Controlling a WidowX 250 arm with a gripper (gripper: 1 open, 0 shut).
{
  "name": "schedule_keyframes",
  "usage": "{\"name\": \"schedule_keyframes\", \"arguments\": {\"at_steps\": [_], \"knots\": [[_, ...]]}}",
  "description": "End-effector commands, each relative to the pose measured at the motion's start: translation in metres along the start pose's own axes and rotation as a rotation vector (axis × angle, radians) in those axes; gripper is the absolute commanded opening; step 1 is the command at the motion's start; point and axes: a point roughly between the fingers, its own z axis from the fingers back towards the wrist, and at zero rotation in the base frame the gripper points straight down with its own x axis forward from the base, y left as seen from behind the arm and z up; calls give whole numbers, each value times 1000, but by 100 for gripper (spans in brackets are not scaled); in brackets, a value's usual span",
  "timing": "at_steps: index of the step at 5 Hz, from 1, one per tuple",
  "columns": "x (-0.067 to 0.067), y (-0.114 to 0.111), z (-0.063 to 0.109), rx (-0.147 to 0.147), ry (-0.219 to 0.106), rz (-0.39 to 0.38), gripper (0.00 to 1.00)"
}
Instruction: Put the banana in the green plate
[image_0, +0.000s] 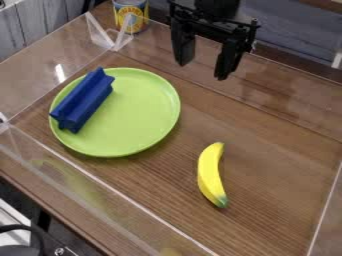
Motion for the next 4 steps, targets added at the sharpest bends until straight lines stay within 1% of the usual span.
{"name": "schedule_keyframes", "arguments": {"at_steps": [1, 2, 3, 4], "knots": [[-5, -4, -6, -2, 9, 24, 100], [-22, -15, -15, -16, -15, 106, 100], [-34, -24, -21, -35, -43, 185, 100], [-40, -31, -26, -41, -53, 221, 100]]}}
